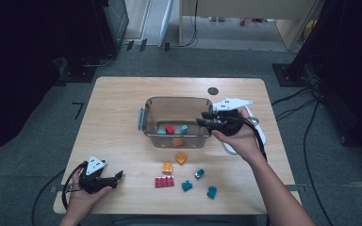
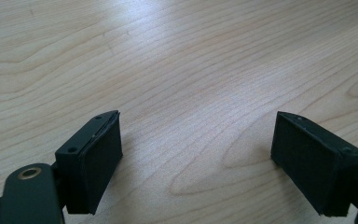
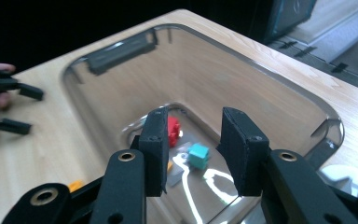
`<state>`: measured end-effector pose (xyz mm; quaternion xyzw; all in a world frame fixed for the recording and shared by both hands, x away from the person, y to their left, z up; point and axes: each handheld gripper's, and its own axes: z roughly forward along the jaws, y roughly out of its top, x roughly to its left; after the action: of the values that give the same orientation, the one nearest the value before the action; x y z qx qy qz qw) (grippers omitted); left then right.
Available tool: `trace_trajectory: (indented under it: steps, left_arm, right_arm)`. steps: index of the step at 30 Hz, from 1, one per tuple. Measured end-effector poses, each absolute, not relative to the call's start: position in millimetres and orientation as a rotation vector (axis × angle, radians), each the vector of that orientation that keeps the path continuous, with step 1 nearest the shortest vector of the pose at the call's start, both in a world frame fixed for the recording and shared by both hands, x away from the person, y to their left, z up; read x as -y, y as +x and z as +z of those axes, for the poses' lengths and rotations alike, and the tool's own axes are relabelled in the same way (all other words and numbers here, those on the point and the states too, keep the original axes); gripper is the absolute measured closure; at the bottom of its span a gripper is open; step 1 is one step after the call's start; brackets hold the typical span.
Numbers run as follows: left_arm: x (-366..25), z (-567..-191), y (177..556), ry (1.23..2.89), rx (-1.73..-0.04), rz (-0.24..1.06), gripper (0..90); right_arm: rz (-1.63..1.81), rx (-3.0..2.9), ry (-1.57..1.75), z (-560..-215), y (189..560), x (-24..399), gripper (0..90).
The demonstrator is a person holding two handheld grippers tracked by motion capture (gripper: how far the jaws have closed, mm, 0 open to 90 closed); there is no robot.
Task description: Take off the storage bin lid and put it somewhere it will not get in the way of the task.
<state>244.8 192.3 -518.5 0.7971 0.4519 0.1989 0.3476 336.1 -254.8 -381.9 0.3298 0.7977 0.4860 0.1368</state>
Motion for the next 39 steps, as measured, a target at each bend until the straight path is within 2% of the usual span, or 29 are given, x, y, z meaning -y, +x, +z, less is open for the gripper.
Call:
trace_trajectory:
  steps: [8,16,26,39]
  left_arm:
    - [-192.1,-518.6,244.8,2.066,-1.172,0.517,16.3]
    - [-192.0,-518.6,244.8,2.066,-1.173,0.516,16.3]
    - [-192.0,-518.6,244.7,2.066,-1.173,0.516,16.3]
    - [-192.0,-518.7,244.5,2.066,-1.177,0.517,15.5]
  right_arm:
    - [1.421,-2.339,0.915,-392.0,290.2,265.7,63.0]
    - [1.385,-2.413,0.924,-434.8,256.6,263.1,61.9]
    - [1.371,-2.470,1.002,-483.6,243.8,253.7,57.6]
    - [1.240,-2.504,1.000,-504.0,235.0,243.4,50.2]
